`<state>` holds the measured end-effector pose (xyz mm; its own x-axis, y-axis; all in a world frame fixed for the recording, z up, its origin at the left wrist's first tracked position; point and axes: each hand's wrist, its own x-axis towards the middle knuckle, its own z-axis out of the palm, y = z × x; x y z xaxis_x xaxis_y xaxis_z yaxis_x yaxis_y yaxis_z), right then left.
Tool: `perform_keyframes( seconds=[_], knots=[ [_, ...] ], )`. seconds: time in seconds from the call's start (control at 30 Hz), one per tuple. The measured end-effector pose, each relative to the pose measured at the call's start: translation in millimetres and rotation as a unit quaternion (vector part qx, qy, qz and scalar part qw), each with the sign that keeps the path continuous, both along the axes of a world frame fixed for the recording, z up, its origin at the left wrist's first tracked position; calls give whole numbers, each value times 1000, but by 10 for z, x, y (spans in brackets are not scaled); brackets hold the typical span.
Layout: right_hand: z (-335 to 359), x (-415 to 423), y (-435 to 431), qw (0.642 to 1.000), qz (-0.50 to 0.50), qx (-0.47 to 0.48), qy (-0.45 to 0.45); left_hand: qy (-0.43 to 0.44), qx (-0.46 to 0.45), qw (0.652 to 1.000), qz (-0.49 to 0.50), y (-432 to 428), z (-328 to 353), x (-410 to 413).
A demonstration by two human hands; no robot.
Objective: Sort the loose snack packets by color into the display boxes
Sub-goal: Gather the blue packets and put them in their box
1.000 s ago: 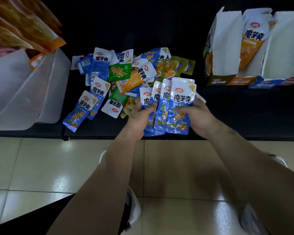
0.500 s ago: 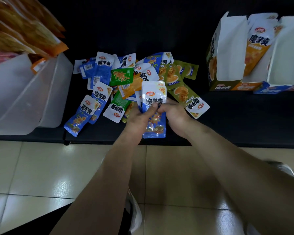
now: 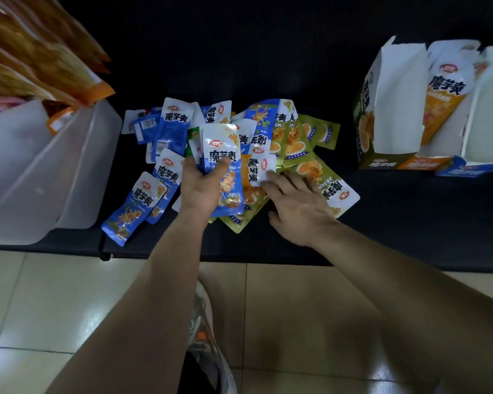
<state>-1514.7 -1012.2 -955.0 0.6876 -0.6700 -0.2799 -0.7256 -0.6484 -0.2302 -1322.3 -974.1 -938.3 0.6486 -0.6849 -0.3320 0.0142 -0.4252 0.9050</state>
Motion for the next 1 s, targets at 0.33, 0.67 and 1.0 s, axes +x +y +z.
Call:
perform_keyframes(
  seconds=[0.33, 0.67, 1.0],
  knots=[
    [183, 416, -639, 1000, -21, -4, 9, -41, 37, 998, 16, 18, -68, 29],
    [45, -165, -473, 960, -253, -9, -122, -45, 27, 998, 18, 115, -88, 69],
    [275, -325, -458, 876, -389, 125, -256, 16, 13, 1000, -21, 159, 104, -68]
  ],
)
